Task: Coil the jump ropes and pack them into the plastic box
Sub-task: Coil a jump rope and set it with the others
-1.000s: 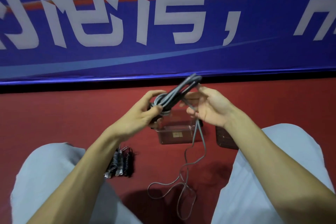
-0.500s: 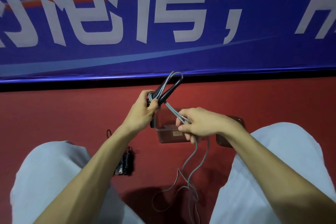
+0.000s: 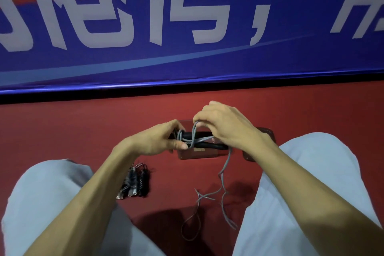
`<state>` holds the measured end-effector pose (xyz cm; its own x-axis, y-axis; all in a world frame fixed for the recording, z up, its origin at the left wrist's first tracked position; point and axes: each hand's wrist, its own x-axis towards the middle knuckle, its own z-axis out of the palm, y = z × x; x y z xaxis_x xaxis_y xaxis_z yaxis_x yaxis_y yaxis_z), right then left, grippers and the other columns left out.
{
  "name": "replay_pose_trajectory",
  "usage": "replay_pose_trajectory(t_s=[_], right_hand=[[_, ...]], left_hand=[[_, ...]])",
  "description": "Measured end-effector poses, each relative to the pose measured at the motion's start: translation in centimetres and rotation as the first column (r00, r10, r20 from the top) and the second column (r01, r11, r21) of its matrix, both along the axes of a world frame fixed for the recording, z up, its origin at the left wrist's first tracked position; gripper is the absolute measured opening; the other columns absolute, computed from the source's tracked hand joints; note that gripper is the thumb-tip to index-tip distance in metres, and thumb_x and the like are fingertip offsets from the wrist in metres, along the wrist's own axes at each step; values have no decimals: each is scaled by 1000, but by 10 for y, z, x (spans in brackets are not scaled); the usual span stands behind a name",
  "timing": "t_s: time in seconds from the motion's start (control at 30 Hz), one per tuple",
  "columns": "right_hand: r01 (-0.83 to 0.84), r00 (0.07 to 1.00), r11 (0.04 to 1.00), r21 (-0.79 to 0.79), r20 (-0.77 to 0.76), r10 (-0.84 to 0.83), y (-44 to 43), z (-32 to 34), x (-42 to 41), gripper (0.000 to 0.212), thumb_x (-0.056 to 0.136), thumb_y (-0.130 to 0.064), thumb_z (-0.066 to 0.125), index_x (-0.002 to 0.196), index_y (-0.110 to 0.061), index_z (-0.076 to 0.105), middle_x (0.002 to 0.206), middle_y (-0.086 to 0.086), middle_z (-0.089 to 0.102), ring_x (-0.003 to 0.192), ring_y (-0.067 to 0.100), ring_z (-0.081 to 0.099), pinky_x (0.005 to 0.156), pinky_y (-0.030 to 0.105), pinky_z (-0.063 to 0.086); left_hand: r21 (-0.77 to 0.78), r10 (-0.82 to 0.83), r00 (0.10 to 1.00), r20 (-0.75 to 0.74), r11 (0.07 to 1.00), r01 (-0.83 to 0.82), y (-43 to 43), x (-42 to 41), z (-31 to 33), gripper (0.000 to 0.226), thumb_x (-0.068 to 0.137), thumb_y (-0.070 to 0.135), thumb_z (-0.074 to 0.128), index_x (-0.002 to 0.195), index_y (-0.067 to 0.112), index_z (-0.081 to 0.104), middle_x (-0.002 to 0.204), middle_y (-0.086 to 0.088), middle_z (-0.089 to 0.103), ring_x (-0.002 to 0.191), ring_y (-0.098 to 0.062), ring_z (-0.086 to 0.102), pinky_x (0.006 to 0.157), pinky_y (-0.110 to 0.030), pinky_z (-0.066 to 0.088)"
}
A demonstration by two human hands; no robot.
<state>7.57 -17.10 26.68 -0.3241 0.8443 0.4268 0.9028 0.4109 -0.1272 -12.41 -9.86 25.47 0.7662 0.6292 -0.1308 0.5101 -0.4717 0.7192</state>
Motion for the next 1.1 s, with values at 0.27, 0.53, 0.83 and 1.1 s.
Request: replay_pose_trajectory(t_s=[0.27,0.53,0.83,1.1], right_hand=[[-3,951,932,-363,-290,-110,13,-16,-10,12,94,-27,59,89,-24,70,67,-12,60,70,9,57,73,33,46],[125,925,918,-377,-291,-246,18,-15,-10,16,94,-28,58,79,-34,64,68,-7,66,69,10,65,69,30,51],[77,928,897,-435,-298,-224,16,-8,0,11,90,-32,66,81,-27,69,61,-12,63,56,-10,56,61,20,42],[-415,320,798,-437,-891,-322,16,12,24,26,93,-11,58,69,-11,65,68,5,52,59,12,45,50,18,37]], left_hand=[[65,-64,997,-38,996,66,-1,-2,-4,30,85,1,71,105,14,51,88,1,62,74,-2,56,74,-21,48],[257,-35,963,-266,961,106,0,7,-16,38,92,40,61,122,17,52,103,-3,67,93,-22,62,86,-42,50],[273,-40,989,-139,959,77,-13,8,-21,34,88,36,68,107,11,55,93,-2,66,83,-19,62,76,-34,50],[-189,16,943,333,981,50,-22,2,6,25,83,14,53,108,10,50,75,-1,60,63,-14,48,55,-22,39]])
